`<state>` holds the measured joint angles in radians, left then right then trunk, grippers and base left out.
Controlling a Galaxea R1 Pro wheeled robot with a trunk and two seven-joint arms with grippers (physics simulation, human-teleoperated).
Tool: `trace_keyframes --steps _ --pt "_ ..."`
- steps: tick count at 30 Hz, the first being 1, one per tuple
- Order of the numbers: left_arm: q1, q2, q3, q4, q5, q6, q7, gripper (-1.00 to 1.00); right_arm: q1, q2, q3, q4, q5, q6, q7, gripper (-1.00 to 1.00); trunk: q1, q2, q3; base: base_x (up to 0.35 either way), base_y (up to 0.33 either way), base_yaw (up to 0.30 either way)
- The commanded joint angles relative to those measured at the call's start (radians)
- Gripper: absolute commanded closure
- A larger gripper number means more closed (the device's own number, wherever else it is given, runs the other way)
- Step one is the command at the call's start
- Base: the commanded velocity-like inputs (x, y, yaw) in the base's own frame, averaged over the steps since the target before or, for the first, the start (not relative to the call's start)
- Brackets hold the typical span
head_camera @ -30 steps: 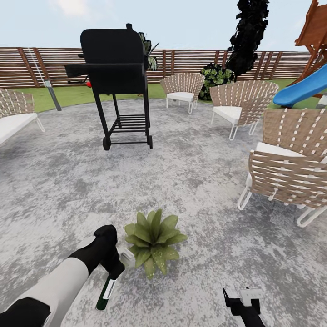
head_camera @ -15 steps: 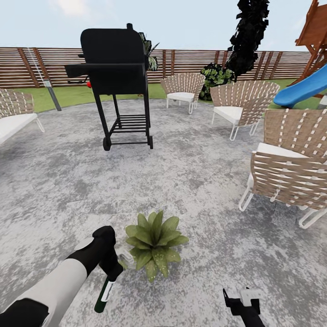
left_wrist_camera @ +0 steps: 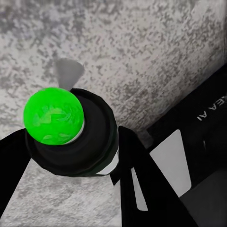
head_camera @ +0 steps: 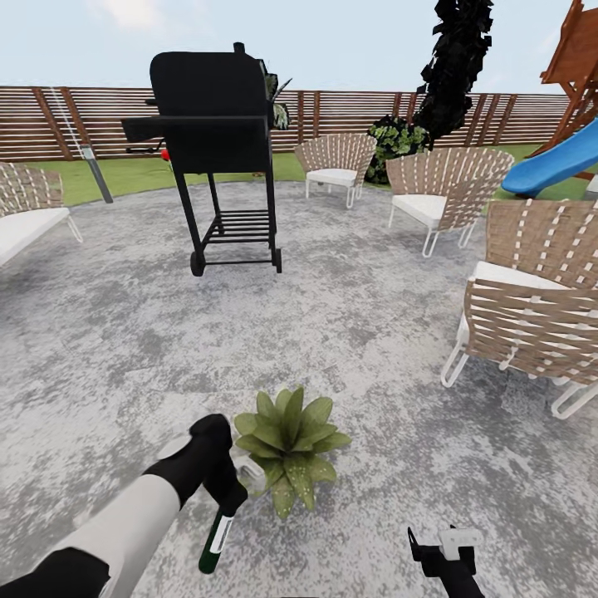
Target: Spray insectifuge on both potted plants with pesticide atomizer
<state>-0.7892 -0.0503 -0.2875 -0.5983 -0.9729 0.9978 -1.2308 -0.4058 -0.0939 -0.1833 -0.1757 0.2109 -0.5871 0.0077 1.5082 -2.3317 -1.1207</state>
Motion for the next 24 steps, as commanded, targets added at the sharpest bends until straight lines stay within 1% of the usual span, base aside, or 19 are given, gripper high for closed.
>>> trace_keyframes --steps 1,4,7,9,13,15,21,24 --pt "-0.001 -0.003 0.001 -0.002 -0.012 0.007 -0.010 1.00 -0.001 0.000 -0.008 0.001 0.010 -0.003 0.001 -1.00 0.000 0.000 -0.001 0.000 0.000 0.000" --pt "0.000 0.009 0.001 0.001 -0.015 0.006 -0.008 1.00 0.000 0.000 -0.008 0.001 0.010 -0.003 0.001 -1.00 0.000 0.000 -0.001 0.013 0.087 0.000" --pt "0.001 0.041 0.000 0.003 -0.016 0.006 -0.009 1.00 0.000 0.000 -0.008 0.001 0.010 -0.003 0.001 -1.00 0.000 0.000 -0.001 0.083 0.223 -0.001" --pt "0.001 0.052 0.000 0.003 -0.016 0.006 -0.010 1.00 -0.001 0.000 -0.008 0.001 0.010 -0.003 0.001 -1.00 0.000 0.000 -0.001 0.078 0.247 -0.086" --pt "0.003 0.057 -0.002 0.004 -0.017 0.005 -0.010 1.00 0.000 0.000 -0.008 0.001 0.010 -0.003 0.000 -1.00 0.000 0.000 -0.003 0.022 0.081 -0.209" --pt "0.006 0.055 -0.002 0.004 -0.015 0.005 -0.010 1.00 0.000 0.000 -0.008 0.001 0.010 -0.003 0.000 -1.00 0.000 0.000 -0.004 0.015 0.014 -0.153" --pt "0.008 0.046 -0.003 0.003 -0.016 0.005 -0.006 1.00 0.000 0.000 -0.008 0.001 0.010 -0.003 0.000 -1.00 0.000 0.000 -0.004 0.200 0.002 -0.024" --pt "0.010 0.048 -0.002 0.003 -0.017 0.005 -0.006 1.00 0.000 0.000 -0.008 0.001 0.010 -0.003 0.000 -1.00 0.000 0.000 -0.004 0.049 0.000 -0.001"
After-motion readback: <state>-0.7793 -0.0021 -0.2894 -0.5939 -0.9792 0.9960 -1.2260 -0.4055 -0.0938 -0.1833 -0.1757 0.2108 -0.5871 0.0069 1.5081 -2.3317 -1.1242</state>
